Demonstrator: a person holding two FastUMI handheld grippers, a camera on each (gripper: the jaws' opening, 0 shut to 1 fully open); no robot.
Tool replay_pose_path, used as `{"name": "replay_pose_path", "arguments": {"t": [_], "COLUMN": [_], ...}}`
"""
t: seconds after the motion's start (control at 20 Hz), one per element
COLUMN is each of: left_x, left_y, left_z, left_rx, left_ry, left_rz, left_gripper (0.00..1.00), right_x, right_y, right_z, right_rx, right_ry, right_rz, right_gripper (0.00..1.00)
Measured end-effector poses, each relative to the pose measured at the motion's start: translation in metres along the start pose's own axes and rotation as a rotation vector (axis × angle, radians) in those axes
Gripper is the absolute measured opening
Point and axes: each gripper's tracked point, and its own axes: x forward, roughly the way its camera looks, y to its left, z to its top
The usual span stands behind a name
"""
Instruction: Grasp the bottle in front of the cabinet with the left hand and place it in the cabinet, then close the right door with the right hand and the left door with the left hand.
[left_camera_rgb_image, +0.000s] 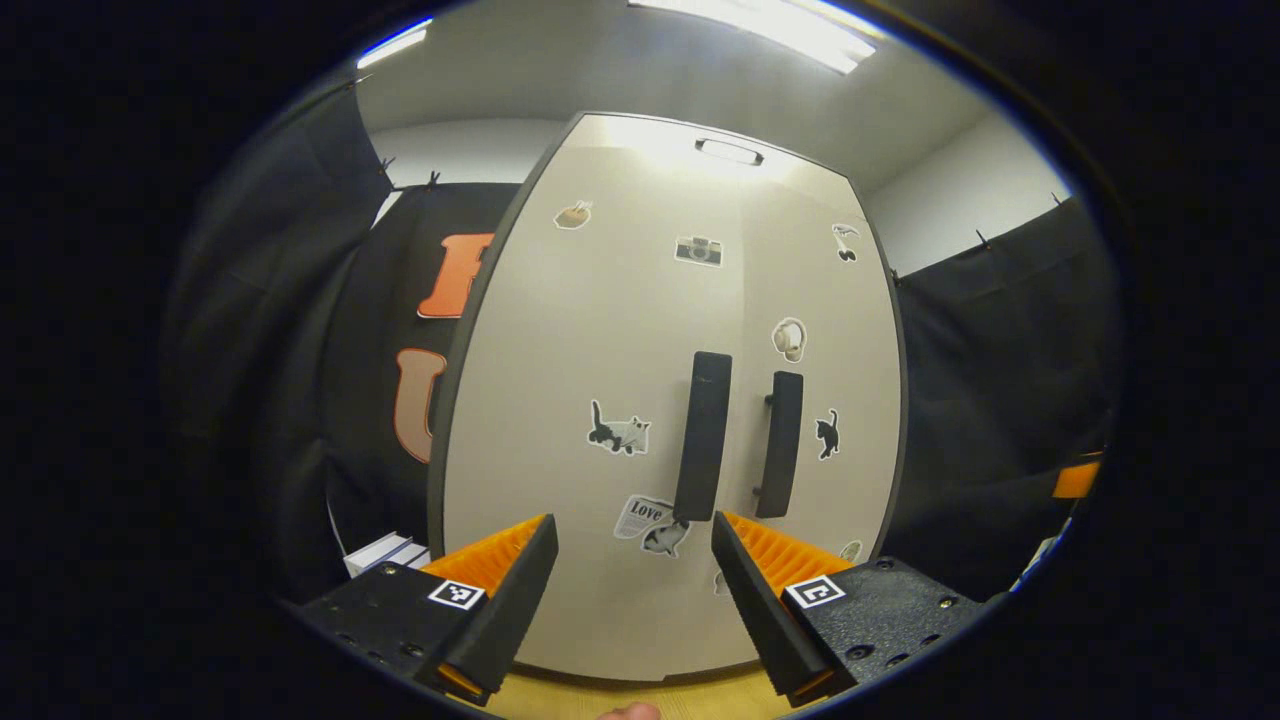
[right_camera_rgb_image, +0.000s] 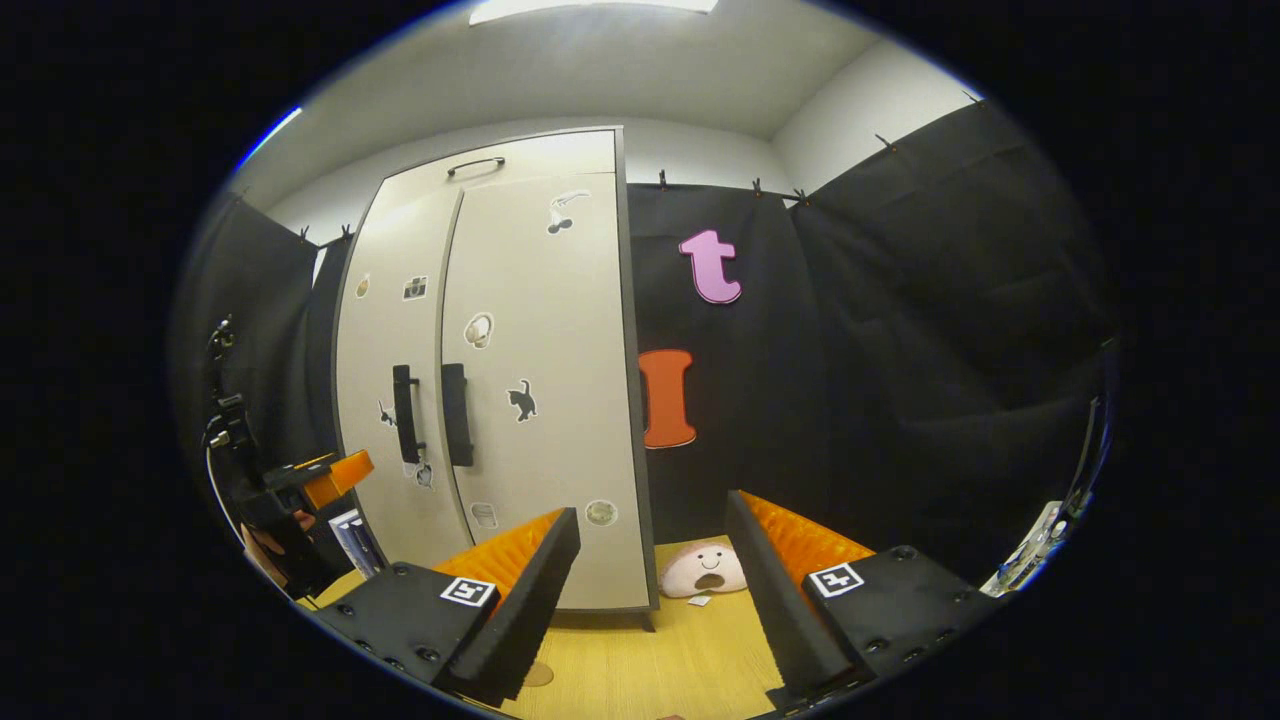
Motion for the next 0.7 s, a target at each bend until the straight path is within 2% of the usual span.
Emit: {"name": "replay_pose_path", "arguments": {"t": [0.15, 0.45, 0.55, 0.6, 0.65, 0.7], "left_x": [-0.033, -0.095, -0.112, -0.121, -0.127, -0.132], "left_y": [0.013, 0.043, 0.048, 0.050, 0.051, 0.052], "left_z": [0.008, 0.013, 0.005, 0.000, -0.004, -0.006], "left_rx": [-0.003, 0.082, 0.105, 0.115, 0.122, 0.124], "left_ry": [-0.015, -0.021, -0.005, 0.004, 0.006, 0.007], "left_rz": [0.027, 0.114, 0.135, 0.145, 0.154, 0.160], "left_gripper": [0.94, 0.94, 0.91, 0.94, 0.91, 0.94], "right_x": [0.004, 0.004, 0.004, 0.002, 0.000, 0.000], "right_y": [0.018, 0.045, 0.050, 0.051, 0.053, 0.054], "right_z": [-0.009, -0.034, -0.041, -0.044, -0.045, -0.047], "right_rx": [0.014, 0.011, 0.008, 0.001, -0.009, -0.020], "right_ry": [0.011, 0.037, 0.041, 0.037, 0.029, 0.017], "right_rz": [0.042, 0.088, 0.087, 0.086, 0.082, 0.078], "right_gripper": [0.98, 0.97, 0.98, 0.98, 0.98, 0.98]}}
